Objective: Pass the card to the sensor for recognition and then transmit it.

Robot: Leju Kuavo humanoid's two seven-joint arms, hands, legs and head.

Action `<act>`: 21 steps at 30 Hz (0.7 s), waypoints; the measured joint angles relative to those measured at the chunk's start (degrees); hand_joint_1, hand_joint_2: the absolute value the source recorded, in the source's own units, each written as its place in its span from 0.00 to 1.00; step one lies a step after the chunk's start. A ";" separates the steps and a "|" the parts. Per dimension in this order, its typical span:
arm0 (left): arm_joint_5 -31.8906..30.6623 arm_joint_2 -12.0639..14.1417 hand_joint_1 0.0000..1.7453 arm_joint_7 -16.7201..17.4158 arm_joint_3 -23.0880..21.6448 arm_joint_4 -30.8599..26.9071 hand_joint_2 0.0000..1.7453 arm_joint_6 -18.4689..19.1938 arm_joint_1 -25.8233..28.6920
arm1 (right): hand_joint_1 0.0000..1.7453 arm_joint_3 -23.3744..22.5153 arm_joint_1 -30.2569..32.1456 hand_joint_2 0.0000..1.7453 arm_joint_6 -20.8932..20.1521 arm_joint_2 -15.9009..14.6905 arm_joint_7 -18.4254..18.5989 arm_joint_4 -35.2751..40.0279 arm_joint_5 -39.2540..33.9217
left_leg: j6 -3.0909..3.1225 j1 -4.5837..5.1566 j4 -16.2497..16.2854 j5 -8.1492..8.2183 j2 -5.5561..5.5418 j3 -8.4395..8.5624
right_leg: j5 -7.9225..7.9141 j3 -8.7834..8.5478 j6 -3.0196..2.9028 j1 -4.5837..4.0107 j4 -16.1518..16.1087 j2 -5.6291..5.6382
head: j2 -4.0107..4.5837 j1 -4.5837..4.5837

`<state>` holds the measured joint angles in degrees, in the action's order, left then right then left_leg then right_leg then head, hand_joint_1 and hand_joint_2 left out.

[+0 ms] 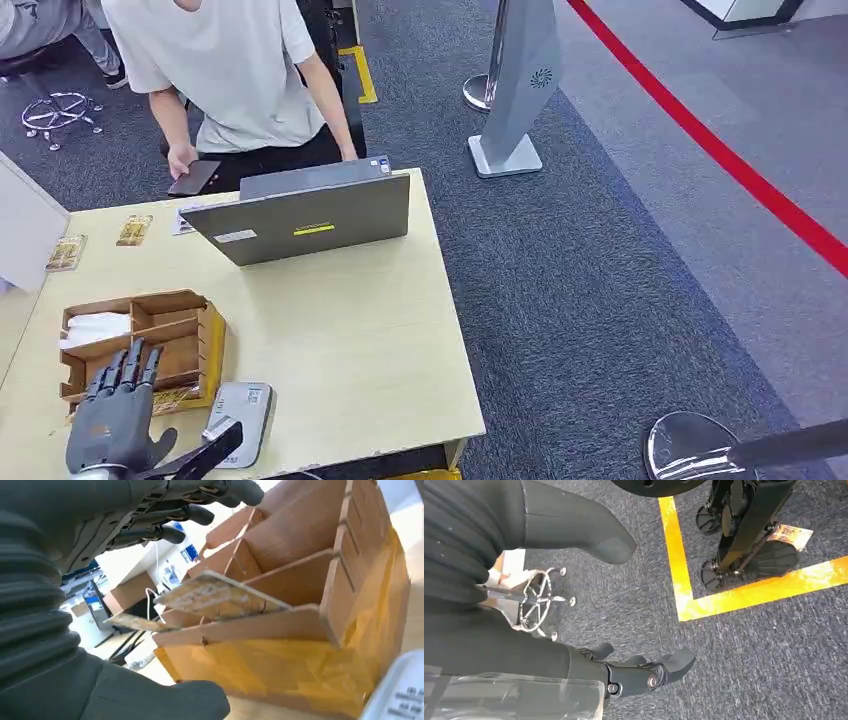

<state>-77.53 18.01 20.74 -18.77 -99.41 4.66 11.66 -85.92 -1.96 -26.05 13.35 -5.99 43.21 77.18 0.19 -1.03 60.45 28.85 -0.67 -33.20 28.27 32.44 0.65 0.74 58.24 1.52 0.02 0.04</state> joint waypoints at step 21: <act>-0.70 -2.54 1.00 -1.03 0.83 0.18 1.00 0.28 -0.03 | 0.00 -0.02 -0.04 1.00 -0.31 0.85 -0.09 1.25 0.57 | 0.00 0.00 0.00 0.00 0.00 -0.01 | 0.00 0.00 0.00 0.00 0.00 0.00 | 0.00 0.00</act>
<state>-78.22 15.47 19.72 -17.94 -99.23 4.94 11.63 -85.94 -2.00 -26.36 14.21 -6.08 44.46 77.75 0.19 -1.03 60.45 28.85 -0.67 -33.21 28.27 32.44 0.65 0.74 58.24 1.52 0.02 0.04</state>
